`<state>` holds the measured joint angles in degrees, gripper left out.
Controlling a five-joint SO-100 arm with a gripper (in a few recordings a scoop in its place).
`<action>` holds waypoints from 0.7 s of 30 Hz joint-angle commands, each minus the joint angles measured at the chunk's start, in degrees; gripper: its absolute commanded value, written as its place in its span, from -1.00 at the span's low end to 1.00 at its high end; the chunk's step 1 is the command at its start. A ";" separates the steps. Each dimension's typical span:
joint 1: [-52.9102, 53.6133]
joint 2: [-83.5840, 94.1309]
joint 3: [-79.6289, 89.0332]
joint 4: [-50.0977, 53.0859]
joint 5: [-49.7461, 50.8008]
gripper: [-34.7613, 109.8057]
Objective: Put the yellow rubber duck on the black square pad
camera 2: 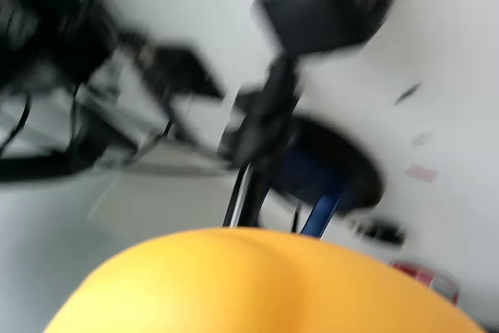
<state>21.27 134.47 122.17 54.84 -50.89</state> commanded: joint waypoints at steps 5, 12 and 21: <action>3.34 4.75 -15.82 20.21 1.05 -0.43; 3.43 3.34 -22.59 29.97 0.79 -0.43; 10.28 0.44 -22.59 31.20 -0.79 -0.43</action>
<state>24.52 134.56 106.96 82.71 -50.45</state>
